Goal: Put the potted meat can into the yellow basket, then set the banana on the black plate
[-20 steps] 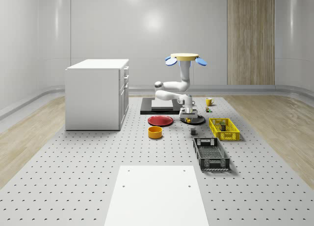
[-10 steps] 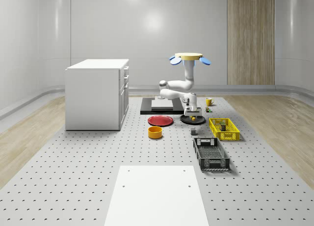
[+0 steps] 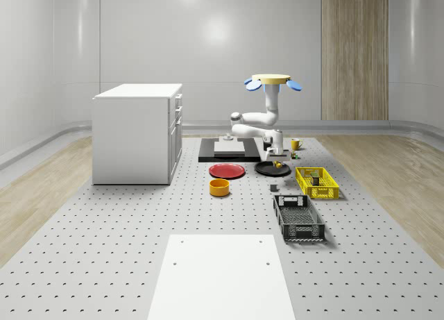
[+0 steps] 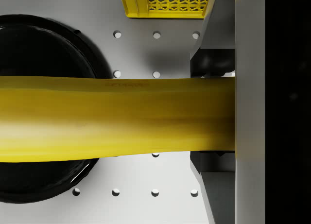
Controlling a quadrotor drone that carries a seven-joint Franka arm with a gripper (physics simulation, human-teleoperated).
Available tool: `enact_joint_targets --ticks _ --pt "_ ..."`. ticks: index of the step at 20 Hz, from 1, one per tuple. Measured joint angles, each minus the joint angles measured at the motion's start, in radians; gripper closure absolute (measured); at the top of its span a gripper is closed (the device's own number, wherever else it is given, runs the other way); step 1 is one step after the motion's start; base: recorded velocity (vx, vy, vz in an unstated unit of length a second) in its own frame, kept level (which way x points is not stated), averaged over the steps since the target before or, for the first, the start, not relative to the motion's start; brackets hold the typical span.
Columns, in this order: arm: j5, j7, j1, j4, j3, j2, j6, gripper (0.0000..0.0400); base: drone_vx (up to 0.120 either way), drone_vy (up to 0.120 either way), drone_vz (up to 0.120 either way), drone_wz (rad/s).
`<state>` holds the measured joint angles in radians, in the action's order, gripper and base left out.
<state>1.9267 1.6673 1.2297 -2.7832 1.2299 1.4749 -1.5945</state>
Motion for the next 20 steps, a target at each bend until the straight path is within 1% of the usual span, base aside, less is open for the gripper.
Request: enact_joint_targets --ticks 19,20 --pt "-0.001 0.000 0.000 0.000 0.000 0.001 -0.001 0.0211 -0.120 0.000 0.000 0.000" --pt "-0.001 0.000 0.001 0.000 0.000 0.001 -0.001 0.0211 -0.120 0.000 -0.120 0.000"
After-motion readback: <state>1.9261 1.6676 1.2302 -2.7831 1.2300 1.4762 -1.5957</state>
